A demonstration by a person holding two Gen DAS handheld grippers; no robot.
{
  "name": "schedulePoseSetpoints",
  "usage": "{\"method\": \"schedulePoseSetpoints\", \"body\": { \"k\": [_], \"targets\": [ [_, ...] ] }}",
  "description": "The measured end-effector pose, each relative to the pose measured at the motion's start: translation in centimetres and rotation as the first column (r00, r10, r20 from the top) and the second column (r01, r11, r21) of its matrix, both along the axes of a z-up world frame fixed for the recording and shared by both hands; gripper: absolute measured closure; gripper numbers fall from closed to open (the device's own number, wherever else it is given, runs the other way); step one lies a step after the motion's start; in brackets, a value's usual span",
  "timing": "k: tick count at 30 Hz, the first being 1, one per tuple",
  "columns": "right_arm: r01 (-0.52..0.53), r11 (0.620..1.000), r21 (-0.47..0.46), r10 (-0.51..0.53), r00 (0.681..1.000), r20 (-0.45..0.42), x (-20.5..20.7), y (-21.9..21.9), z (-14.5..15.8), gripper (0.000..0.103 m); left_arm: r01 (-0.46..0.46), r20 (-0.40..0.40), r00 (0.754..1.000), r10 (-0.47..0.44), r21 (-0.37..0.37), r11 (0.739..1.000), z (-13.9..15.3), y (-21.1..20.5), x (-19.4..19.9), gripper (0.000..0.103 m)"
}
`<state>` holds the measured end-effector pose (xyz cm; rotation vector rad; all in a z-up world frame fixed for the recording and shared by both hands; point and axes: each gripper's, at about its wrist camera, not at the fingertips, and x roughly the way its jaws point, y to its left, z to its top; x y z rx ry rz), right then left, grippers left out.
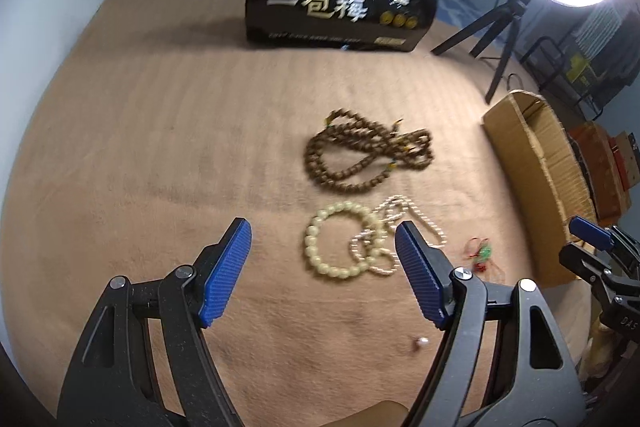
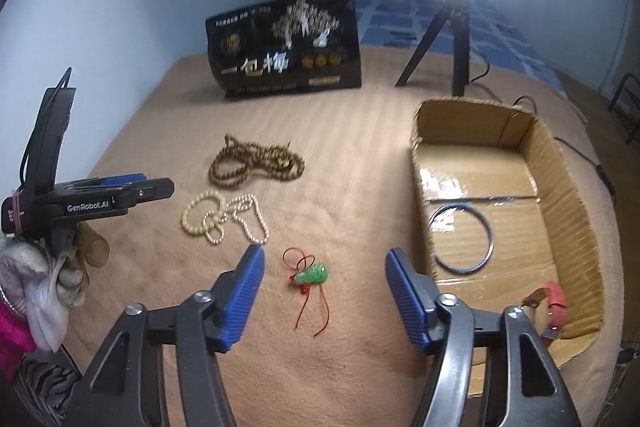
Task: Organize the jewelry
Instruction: 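Move left tool to green bead bracelet while right reaches jade pendant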
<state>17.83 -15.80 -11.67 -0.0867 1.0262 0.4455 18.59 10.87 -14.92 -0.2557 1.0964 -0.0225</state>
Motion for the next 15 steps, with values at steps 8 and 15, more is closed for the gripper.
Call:
{"method": "schedulePoseSetpoints", "body": {
  "k": [8,15],
  "targets": [
    [-0.023,1.000,0.011,0.024,0.997,-0.074,0.5,1.0,-2.0,0.062,-0.005,-0.074,0.997,0.003,-0.031,1.000,-2.9,0.7,0.8,0.053],
    [-0.052,0.998,-0.020,0.049,0.993,-0.109,0.9,2.4,-3.7,0.063,-0.010,-0.107,0.994,0.005,-0.044,0.999,-4.5,0.9,1.2,0.060]
  ]
}}
